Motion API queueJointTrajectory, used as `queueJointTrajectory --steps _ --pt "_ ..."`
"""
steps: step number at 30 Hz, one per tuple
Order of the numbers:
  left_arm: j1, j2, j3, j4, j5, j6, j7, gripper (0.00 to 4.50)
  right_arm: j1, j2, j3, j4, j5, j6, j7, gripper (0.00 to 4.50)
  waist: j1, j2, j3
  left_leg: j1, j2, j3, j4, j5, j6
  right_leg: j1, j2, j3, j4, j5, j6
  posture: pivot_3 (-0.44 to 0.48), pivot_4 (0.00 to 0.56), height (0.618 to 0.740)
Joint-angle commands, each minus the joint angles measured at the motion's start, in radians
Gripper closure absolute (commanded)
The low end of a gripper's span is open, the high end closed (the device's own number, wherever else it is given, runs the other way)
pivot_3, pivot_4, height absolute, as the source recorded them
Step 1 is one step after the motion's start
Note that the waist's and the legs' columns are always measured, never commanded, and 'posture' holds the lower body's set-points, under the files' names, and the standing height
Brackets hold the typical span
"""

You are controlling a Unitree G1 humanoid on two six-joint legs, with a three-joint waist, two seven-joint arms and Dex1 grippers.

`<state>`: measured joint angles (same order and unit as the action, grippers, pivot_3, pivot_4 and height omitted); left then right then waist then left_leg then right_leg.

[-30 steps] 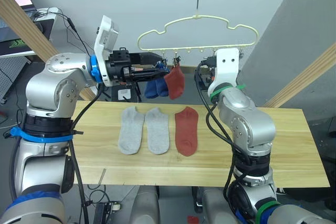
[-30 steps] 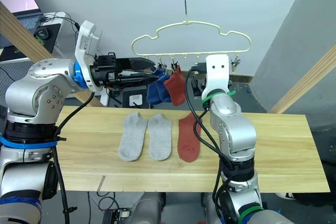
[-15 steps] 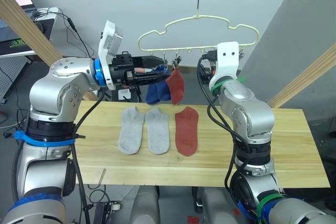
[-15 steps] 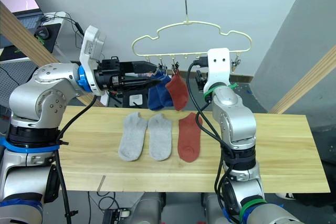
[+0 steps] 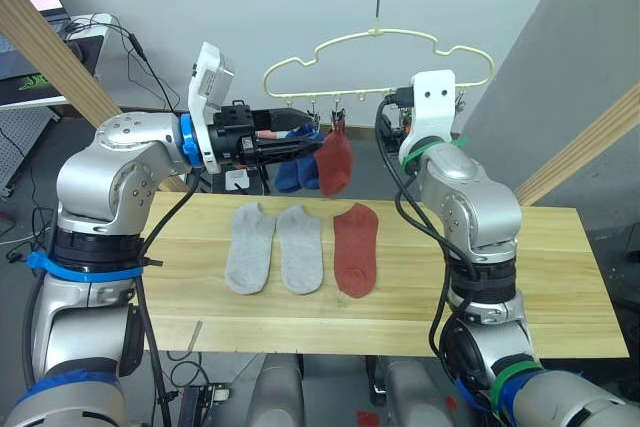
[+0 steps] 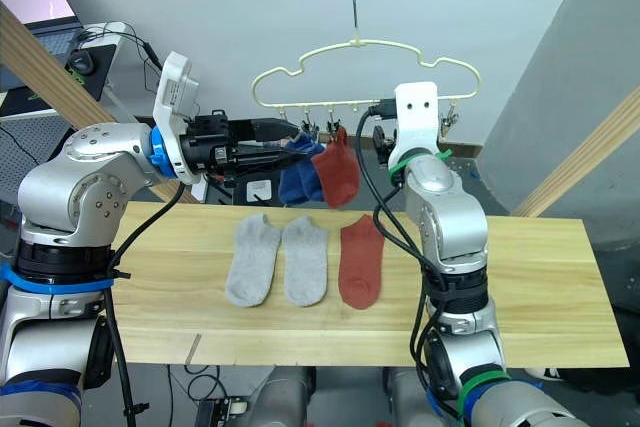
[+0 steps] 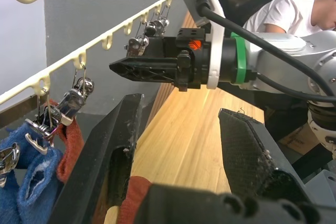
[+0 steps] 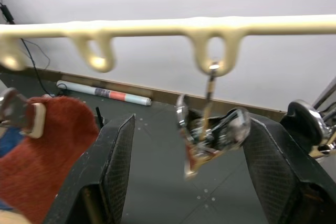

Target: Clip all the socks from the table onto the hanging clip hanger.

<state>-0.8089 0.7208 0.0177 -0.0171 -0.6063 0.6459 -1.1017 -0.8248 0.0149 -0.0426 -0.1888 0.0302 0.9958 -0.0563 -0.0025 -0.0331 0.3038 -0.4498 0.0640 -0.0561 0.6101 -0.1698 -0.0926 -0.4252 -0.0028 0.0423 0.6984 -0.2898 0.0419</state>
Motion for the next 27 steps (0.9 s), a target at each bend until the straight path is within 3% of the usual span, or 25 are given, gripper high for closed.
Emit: queueJointTrajectory --steps 1,3,12,15,21,23,27 --pt "-0.005 0.004 0.025 -0.033 -0.002 -0.012 0.002 1.90 -0.028 0.000 -0.020 -0.017 0.019 -0.042 0.008 0.82 0.000 0.000 0.000 0.000 0.000 0.000 0.000 0.000 0.000 0.000 0.000 0.000 0.000 0.000 0.000 0.111 0.270 0.740" --pt "-0.005 0.003 0.025 -0.034 -0.001 -0.012 0.005 1.90 -0.032 -0.009 -0.011 -0.002 0.003 -0.044 -0.001 0.16 0.000 0.000 0.000 0.000 0.000 0.000 0.000 0.000 0.000 0.000 0.000 0.000 0.000 0.000 0.000 0.111 0.270 0.740" --pt "-0.003 0.003 0.026 -0.040 -0.002 -0.007 0.014 1.90 -0.053 -0.011 -0.006 0.027 0.005 -0.059 0.006 0.16 0.000 0.000 0.000 0.000 0.000 0.000 0.000 0.000 0.000 0.000 0.000 0.000 0.000 0.000 0.000 0.111 0.270 0.740" --pt "-0.001 0.004 0.027 -0.046 -0.005 -0.004 0.019 1.90 -0.058 -0.010 -0.005 0.031 0.003 -0.061 0.008 0.70 0.001 0.000 0.000 0.000 0.000 0.000 0.000 0.000 0.000 0.000 0.000 0.000 0.000 0.000 0.000 0.125 0.275 0.740" --pt "0.002 0.003 0.026 -0.052 -0.006 -0.002 0.027 1.90 -0.062 -0.011 -0.007 0.037 0.004 -0.063 0.011 0.70 0.001 0.000 0.000 0.000 0.000 0.000 0.000 0.000 0.000 0.000 0.000 0.000 0.000 0.000 0.000 0.129 0.277 0.740" --pt "0.002 0.002 0.026 -0.053 -0.007 -0.001 0.029 1.90 -0.064 -0.010 -0.008 0.039 0.004 -0.062 0.011 1.06 0.001 0.000 0.000 0.000 0.000 0.000 0.000 0.000 0.000 0.000 0.000 0.000 0.000 0.000 0.000 0.129 0.277 0.740" --pt "0.000 -0.001 0.024 -0.053 -0.006 -0.002 0.033 1.90 -0.075 -0.007 -0.012 0.043 0.006 -0.057 0.008 1.06 0.001 0.000 0.000 0.000 0.000 0.000 0.000 0.000 0.000 0.000 0.000 0.000 0.000 0.000 0.000 0.128 0.278 0.740"
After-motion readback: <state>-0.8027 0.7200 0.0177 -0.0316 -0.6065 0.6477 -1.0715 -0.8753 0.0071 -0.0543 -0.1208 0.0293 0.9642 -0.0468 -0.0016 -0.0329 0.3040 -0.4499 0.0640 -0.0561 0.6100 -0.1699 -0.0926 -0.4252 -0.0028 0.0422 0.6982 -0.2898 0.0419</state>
